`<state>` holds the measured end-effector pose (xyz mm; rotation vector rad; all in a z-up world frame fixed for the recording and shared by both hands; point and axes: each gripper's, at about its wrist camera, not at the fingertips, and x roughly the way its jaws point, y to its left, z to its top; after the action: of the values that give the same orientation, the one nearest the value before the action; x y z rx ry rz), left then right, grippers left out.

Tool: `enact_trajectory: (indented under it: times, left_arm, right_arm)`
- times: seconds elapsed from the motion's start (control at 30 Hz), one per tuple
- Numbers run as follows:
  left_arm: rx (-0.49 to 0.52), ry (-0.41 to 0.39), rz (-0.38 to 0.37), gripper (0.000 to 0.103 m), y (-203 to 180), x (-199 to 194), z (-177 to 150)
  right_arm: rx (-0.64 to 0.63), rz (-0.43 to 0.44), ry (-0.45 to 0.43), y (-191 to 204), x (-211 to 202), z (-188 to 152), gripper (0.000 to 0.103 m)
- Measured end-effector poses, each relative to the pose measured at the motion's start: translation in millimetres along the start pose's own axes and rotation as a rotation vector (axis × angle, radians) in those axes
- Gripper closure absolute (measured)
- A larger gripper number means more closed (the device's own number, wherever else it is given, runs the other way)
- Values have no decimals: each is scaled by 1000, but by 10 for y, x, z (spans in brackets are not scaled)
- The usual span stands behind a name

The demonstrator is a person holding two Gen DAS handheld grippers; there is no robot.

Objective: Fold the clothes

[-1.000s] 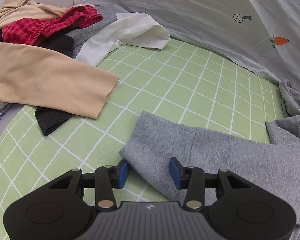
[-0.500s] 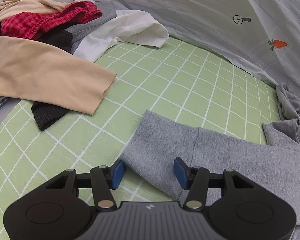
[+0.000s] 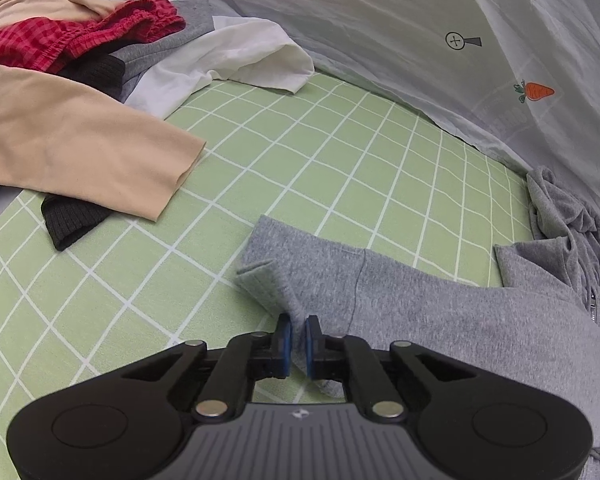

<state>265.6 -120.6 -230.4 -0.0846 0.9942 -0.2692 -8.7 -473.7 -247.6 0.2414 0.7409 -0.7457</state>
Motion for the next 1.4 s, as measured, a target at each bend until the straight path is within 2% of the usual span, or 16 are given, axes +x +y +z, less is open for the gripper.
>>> enact_trajectory:
  times: [0.07,0.2,0.33,0.4,0.53,0.6,0.67,0.73,0.83,0.93,1.1,1.13,1.2,1.23,1.3,1.4]
  left_arm:
    - [-8,-20,-74,97,-114,-71,19]
    - [56,-39,-205,97,-537,-180,38]
    - [132,-12,-411,97,-1030,-270,-50]
    - [219,12,-445,92,-1284,-282,-119]
    - [363,40,-387,63,-1514,-265,-248]
    - [359,29,-366,57,-1453,-278,-241]
    - [334,14,-338,42,-1342,-293,-203]
    - [320,-10,-277,32,-1235,-294,-172]
    - [309,-8,-158,29,-1077,-218,-127]
    - [296,33,-87,28,-963,-98,-128]
    - [269,68,-41,25,-848,36,-163]
    - [263,77,-40,24,-831,63,-171]
    - [244,97,-42,23,-802,111,-180]
    - [233,106,-45,23,-789,130,-185]
    - [218,119,-49,23,-771,161,-199]
    - [241,110,-41,20,-805,162,-235]
  right_arm:
    - [-8,10,2,6,-7,-12,0]
    - [-13,23,2,-9,-29,-43,0]
    - [-6,18,-2,-48,-37,-44,0]
    - [2,12,-7,-70,-43,-36,0]
    - [5,-1,-35,-86,-98,33,0]
    - [6,-1,-54,-75,-137,88,0]
    - [7,8,-70,-49,-163,147,0]
    - [-2,36,-78,32,-159,223,0]
    - [-48,101,-72,253,-105,330,0]
    - [-108,177,-49,579,-13,420,0]
    - [-137,319,3,1066,109,529,2]
    - [-147,352,15,1160,128,537,4]
    - [-158,427,47,1295,169,543,23]
    - [-164,462,62,1357,188,545,28]
    - [-168,502,79,1437,209,549,45]
    - [-173,559,98,1548,241,532,60]
